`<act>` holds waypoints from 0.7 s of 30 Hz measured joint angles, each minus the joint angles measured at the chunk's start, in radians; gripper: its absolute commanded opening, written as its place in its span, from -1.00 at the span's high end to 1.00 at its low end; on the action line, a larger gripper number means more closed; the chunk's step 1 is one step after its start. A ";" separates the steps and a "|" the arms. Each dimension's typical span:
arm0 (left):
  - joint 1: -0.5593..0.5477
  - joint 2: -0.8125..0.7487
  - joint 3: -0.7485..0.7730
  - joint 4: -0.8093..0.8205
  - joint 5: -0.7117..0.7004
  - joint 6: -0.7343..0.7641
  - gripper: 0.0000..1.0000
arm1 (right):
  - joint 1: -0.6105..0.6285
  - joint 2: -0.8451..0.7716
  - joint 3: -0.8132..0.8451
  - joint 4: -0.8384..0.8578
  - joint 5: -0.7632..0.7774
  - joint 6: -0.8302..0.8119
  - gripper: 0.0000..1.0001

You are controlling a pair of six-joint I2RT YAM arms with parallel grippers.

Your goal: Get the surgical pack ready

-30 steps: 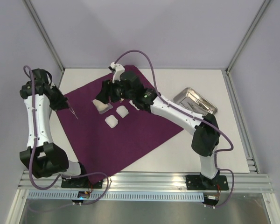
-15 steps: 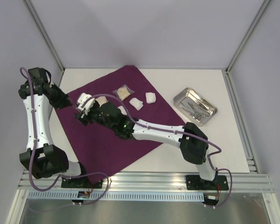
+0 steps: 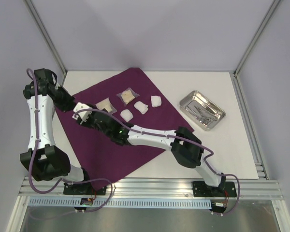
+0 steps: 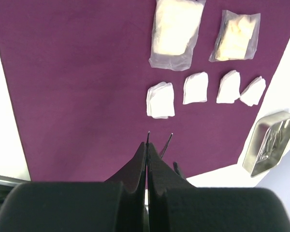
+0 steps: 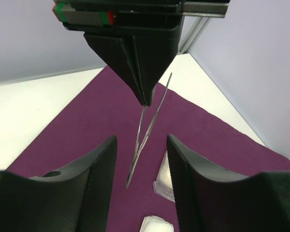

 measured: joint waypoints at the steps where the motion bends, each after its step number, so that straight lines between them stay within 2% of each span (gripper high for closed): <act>1: -0.002 0.000 0.000 0.000 0.000 0.000 1.00 | 0.000 0.005 0.005 -0.002 0.006 -0.004 0.09; 3: -0.007 0.001 0.000 0.000 0.001 -0.001 1.00 | 0.001 0.017 0.015 -0.006 0.024 -0.014 0.18; 7: -0.009 0.002 0.000 0.000 0.006 -0.006 1.00 | 0.001 0.038 0.023 -0.009 0.059 -0.027 0.20; 10: -0.010 0.003 0.000 0.000 0.010 -0.008 1.00 | 0.000 0.053 0.024 -0.018 0.075 -0.034 0.29; 15: -0.012 0.003 -0.003 0.001 0.022 -0.012 1.00 | 0.000 0.082 0.029 -0.024 0.098 -0.037 0.52; 21: -0.016 0.003 -0.032 0.000 0.028 -0.014 1.00 | 0.000 0.088 0.051 -0.024 0.106 -0.036 0.53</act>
